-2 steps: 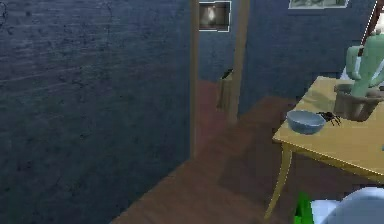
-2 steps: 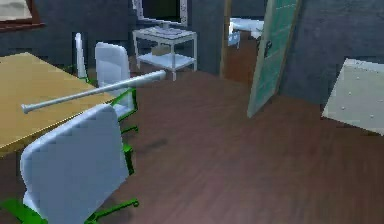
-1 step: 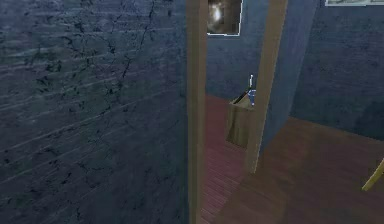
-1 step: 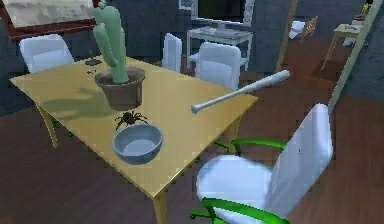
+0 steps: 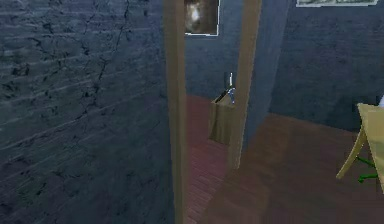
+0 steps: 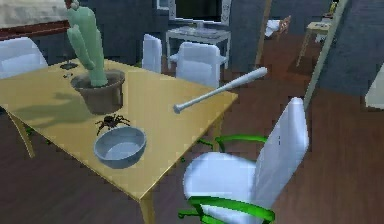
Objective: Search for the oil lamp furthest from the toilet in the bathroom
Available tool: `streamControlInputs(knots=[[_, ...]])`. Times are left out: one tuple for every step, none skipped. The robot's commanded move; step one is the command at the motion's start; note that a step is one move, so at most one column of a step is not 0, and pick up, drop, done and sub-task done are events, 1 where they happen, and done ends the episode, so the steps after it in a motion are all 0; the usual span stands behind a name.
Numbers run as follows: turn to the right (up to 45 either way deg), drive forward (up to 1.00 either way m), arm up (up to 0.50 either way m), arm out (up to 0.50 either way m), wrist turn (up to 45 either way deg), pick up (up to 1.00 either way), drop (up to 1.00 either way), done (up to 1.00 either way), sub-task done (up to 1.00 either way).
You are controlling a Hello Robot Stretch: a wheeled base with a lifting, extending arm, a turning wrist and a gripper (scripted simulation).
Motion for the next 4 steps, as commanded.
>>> streamControlInputs(knots=[[0.0,0.3,0.0,0.0,0.0,0.0,0.0,0.0,0.0],[30.0,0.0,0.0,0.0,0.0,0.0,0.0,0.0,0.0],[0.0,0.45,0.0,0.0,0.0,0.0,0.0,0.0,0.0],[-24.0,0.0,0.0,0.0,0.0,0.0,0.0,0.0,0.0]])
